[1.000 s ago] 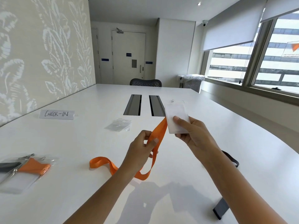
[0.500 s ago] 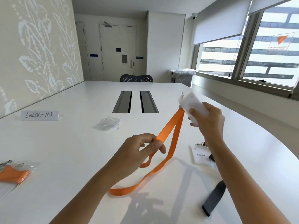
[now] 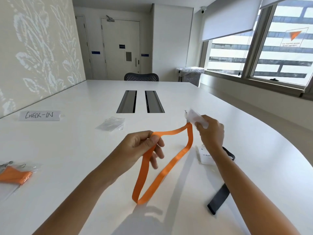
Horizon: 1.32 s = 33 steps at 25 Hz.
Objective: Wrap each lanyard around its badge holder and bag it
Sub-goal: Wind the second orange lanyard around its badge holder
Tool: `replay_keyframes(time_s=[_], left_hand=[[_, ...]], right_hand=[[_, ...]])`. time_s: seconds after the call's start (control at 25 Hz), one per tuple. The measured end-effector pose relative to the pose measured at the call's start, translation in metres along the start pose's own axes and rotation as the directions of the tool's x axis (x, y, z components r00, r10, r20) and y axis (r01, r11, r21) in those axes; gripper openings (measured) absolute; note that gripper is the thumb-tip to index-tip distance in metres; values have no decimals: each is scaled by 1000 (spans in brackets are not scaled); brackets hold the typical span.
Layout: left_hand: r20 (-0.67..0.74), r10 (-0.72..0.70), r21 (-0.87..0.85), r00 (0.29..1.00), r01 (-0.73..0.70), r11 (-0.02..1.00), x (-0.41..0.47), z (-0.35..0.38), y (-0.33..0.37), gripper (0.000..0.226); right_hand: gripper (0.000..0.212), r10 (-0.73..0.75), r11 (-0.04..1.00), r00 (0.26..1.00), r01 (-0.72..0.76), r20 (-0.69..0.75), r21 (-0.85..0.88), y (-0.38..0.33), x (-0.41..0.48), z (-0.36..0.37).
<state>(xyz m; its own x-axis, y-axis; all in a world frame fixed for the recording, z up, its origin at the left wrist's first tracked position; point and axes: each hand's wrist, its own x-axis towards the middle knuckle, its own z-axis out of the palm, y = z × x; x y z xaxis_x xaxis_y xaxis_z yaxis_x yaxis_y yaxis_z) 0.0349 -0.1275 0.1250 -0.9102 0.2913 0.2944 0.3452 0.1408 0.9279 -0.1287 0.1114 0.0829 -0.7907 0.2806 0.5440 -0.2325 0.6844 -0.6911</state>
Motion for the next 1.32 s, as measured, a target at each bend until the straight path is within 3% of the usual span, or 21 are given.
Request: replay_keyframes(time_s=[0.12, 0.24, 0.56, 0.88, 1.16, 1.24, 1.32], left_hand=[[52, -144, 43, 988, 142, 989, -8, -13, -17, 31], [-4, -218, 144, 976, 217, 966, -13, -27, -34, 32], [-32, -245, 142, 969, 247, 959, -23, -45, -51, 27], [10, 46, 42, 999, -46, 998, -9, -37, -7, 22], [-83, 171, -133, 982, -181, 974, 54, -12, 46, 23], [-120, 156, -46, 980, -162, 986, 81, -15, 59, 25], [-197, 78, 177, 977, -43, 983, 105, -19, 61, 21]], right_hand=[[14, 33, 999, 993, -35, -109, -17, 13, 13, 4], [18, 47, 989, 990, -64, -133, -130, 22, 30, 11], [23, 208, 919, 972, -233, -112, -317, 50, 71, 13], [21, 167, 897, 986, -146, 13, -416, 81, 53, 27], [30, 64, 945, 980, 1, 189, -327, 76, 37, 32], [31, -8, 945, 969, 87, 247, -314, 68, 32, 32], [29, -78, 942, 950, 169, 301, -289, 61, 27, 31]])
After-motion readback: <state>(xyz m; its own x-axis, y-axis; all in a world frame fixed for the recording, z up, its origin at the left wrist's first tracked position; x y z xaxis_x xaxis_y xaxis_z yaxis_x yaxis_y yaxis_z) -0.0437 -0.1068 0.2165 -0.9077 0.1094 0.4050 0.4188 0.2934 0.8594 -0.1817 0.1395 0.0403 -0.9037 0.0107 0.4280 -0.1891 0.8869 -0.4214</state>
